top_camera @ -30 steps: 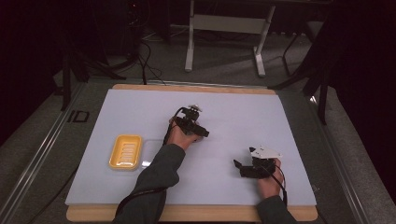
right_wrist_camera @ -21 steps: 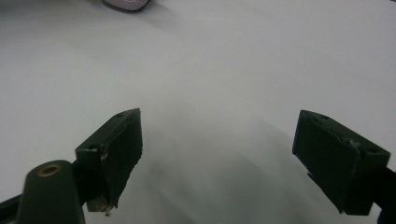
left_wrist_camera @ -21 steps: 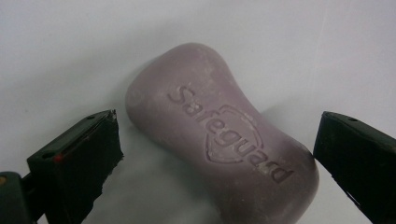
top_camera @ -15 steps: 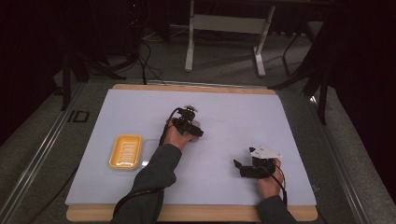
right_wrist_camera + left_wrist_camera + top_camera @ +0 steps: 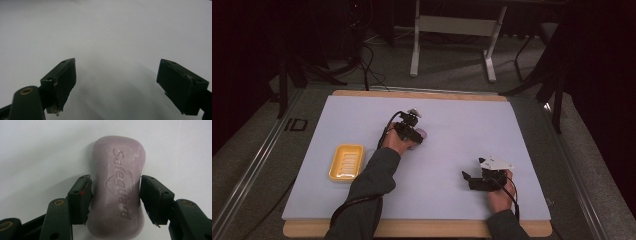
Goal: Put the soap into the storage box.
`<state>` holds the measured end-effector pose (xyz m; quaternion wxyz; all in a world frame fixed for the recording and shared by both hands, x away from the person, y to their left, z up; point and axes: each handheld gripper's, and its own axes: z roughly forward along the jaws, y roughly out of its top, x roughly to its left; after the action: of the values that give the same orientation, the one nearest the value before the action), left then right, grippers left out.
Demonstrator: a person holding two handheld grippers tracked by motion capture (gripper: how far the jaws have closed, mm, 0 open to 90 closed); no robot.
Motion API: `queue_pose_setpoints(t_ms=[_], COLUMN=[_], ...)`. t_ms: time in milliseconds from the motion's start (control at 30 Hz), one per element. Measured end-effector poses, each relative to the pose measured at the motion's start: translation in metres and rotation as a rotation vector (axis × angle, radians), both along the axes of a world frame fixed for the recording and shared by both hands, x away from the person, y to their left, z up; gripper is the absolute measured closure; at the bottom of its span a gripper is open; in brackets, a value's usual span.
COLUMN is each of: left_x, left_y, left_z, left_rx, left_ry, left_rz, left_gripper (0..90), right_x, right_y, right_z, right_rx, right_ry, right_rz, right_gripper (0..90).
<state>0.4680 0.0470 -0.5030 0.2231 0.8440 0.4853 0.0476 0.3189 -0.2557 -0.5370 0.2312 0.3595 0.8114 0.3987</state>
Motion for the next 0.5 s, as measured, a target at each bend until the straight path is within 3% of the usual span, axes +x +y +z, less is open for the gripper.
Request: queue_pose_setpoints(t_ms=[100, 500], left_x=[0.002, 0.005], left_y=[-0.003, -0.015], left_z=[-0.002, -0.001], left_rx=[0.012, 0.128], left_ry=[0.004, 0.018], left_rz=[-0.004, -0.039], left_gripper=[43.3, 48.2], right_x=[0.0, 0.0], right_y=[0.0, 0.0], right_z=[0.0, 0.0], right_rx=[0.0, -0.001], right_ry=[0.001, 0.001], right_rz=[0.001, 0.003], right_gripper=[15.6, 15.6])
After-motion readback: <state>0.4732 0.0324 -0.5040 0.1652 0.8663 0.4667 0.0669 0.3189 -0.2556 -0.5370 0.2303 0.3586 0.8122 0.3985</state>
